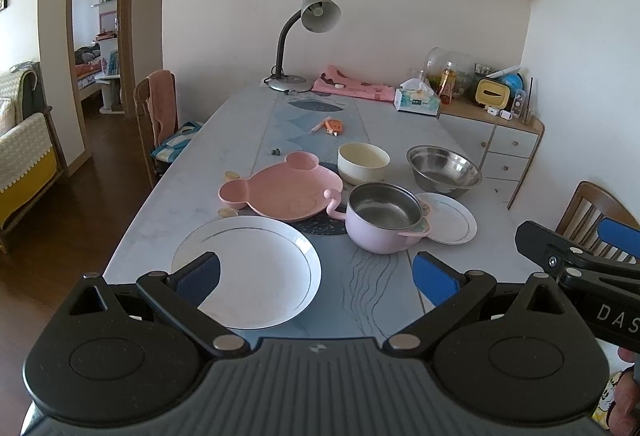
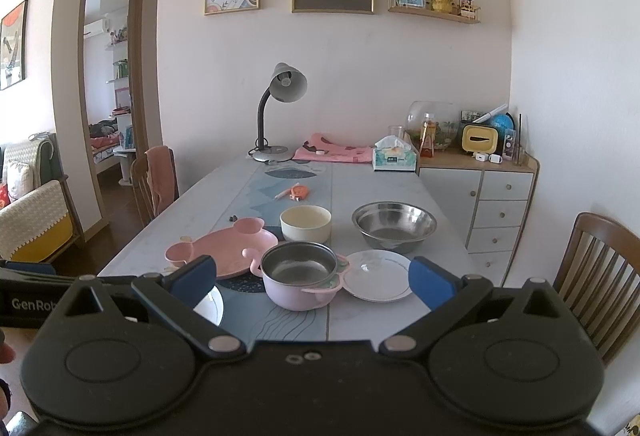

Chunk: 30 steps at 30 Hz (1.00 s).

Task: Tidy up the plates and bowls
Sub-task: 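Move both grippers toward the large white plate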

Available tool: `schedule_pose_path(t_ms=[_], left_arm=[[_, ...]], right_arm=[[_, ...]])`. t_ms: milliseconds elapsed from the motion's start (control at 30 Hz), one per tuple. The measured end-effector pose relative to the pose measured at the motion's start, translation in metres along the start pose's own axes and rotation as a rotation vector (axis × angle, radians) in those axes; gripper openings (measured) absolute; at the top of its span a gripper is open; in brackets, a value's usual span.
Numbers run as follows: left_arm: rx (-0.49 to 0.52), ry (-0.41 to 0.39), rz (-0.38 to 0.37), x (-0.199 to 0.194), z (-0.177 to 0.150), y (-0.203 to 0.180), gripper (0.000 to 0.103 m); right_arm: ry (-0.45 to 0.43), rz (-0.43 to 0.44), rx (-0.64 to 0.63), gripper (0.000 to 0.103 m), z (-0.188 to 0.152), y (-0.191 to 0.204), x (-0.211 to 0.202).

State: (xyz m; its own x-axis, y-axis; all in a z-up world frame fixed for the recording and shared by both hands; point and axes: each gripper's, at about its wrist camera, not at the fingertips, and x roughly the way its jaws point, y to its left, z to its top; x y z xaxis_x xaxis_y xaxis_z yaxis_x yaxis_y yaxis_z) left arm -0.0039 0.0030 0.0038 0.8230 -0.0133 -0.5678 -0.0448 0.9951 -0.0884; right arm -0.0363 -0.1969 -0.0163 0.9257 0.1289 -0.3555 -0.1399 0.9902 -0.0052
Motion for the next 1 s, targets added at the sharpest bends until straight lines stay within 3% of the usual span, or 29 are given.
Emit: schedule_pose_path(t_ms=[1000], left_arm=[[-0.014, 0.0, 0.023, 0.009, 0.009, 0.013, 0.103]], right_arm=[[0.009, 0.011, 0.003, 0.103, 0.002, 0.004, 0.009]])
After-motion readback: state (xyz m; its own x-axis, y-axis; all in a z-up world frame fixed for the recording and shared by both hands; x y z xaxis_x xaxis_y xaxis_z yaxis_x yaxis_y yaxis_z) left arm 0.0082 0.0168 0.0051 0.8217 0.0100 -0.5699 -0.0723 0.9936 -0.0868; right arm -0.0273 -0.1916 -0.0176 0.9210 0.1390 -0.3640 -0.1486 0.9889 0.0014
